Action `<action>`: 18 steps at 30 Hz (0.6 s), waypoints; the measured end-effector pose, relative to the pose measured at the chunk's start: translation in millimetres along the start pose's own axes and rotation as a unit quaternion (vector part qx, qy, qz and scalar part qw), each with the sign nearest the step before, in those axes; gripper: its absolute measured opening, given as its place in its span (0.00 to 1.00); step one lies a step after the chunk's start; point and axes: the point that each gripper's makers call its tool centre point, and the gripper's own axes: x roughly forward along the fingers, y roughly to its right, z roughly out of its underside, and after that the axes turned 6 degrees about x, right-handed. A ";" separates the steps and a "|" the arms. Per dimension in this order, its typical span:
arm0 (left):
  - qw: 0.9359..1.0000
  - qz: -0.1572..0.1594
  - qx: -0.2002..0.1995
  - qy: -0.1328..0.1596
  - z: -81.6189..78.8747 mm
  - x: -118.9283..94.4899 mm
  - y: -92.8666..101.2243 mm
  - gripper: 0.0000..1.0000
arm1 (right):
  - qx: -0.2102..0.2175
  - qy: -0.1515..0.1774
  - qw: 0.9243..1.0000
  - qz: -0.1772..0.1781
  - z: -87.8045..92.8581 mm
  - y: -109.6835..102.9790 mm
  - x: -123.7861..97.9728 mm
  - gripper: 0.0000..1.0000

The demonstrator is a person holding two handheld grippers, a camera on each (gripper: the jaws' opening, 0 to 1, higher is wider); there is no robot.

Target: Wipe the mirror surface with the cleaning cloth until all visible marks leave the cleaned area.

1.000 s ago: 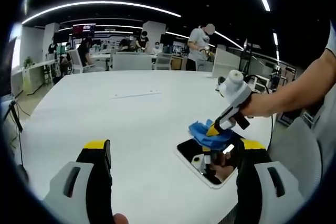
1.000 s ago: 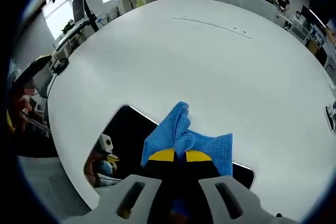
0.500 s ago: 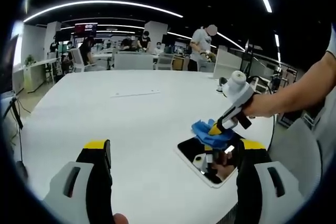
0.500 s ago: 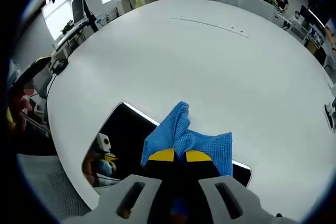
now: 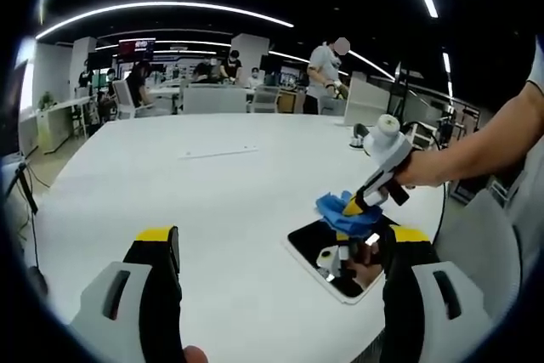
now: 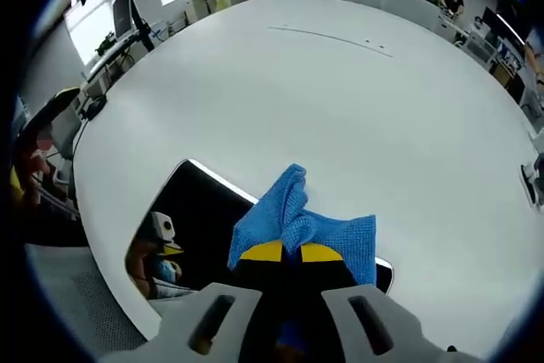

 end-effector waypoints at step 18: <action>1.000 0.002 0.004 -0.001 -0.2 2.7 2.6 0.99 | 0.015 -0.004 1.000 0.009 7.7 18.1 -6.6 0.00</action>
